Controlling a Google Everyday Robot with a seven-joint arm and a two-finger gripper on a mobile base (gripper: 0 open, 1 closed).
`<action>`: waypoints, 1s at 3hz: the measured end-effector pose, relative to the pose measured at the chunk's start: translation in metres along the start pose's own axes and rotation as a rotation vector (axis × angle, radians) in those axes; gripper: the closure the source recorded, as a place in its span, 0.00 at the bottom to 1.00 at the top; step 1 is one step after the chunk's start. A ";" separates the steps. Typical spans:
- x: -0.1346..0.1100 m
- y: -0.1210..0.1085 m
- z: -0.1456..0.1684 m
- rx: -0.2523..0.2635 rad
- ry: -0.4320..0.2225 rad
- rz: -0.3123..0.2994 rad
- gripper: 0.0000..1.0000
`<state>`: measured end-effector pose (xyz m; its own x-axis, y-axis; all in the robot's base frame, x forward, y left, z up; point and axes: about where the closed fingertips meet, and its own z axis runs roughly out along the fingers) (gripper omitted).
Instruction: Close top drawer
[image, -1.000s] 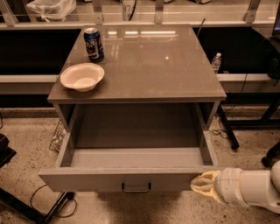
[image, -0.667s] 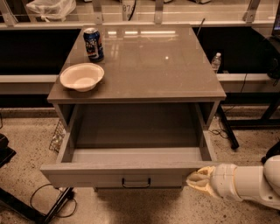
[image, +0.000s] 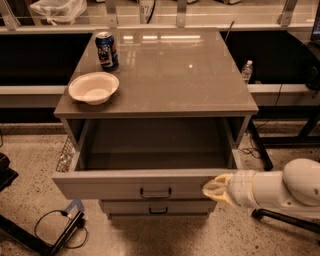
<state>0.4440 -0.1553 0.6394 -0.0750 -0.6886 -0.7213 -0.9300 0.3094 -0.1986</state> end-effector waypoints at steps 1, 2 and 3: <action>-0.021 -0.029 0.016 0.004 -0.007 -0.042 1.00; -0.033 -0.050 0.030 -0.001 -0.015 -0.057 1.00; -0.044 -0.074 0.050 -0.013 -0.066 -0.056 1.00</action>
Offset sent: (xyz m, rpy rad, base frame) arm 0.0899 0.0365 0.0199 -0.0050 -0.0540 0.0531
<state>0.5345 -0.1152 0.6531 0.0006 -0.6600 -0.7512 -0.9367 0.2627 -0.2315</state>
